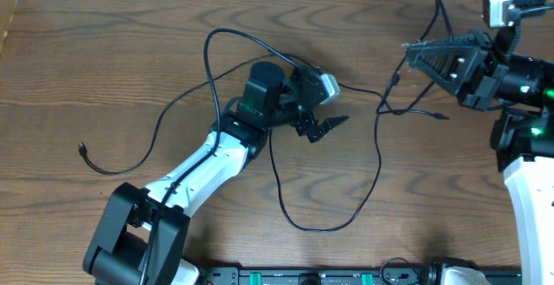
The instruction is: Untangle cables
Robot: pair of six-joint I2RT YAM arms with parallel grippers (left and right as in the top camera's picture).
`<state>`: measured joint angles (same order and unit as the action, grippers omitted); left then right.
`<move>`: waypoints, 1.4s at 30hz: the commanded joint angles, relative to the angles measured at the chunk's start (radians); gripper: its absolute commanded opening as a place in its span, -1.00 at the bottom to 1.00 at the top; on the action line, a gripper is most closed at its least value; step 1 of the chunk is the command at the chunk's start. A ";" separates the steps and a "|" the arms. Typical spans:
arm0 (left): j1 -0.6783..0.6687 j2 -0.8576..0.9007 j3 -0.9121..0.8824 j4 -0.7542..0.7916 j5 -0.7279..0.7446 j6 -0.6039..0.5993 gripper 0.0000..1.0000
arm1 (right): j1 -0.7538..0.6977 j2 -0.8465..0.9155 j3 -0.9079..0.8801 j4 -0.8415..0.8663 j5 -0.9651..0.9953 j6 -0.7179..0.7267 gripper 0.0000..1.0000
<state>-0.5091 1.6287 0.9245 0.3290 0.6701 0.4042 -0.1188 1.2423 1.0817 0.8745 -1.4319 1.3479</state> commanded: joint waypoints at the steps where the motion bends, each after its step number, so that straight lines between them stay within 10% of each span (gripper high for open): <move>1: -0.014 -0.013 -0.004 0.018 -0.066 0.026 0.91 | 0.047 -0.014 0.015 0.047 0.073 0.091 -0.98; 22: -0.124 0.002 -0.004 0.107 -0.095 0.025 0.88 | 0.185 -0.013 0.015 0.301 0.173 0.304 -0.98; 24: -0.141 0.003 -0.004 0.107 -0.096 0.043 0.56 | 0.184 -0.013 0.015 0.301 0.172 0.304 -0.98; 28: -0.142 0.004 -0.004 0.105 -0.158 0.059 -0.85 | 0.184 -0.013 0.015 0.300 0.169 0.304 -0.98; 42: -0.022 0.004 -0.004 0.076 -0.218 -0.032 -0.85 | 0.157 -0.013 0.015 0.297 0.144 0.277 -0.98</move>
<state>-0.5735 1.6287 0.9245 0.4095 0.4755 0.4328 0.0547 1.2415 1.0817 1.1687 -1.2980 1.6417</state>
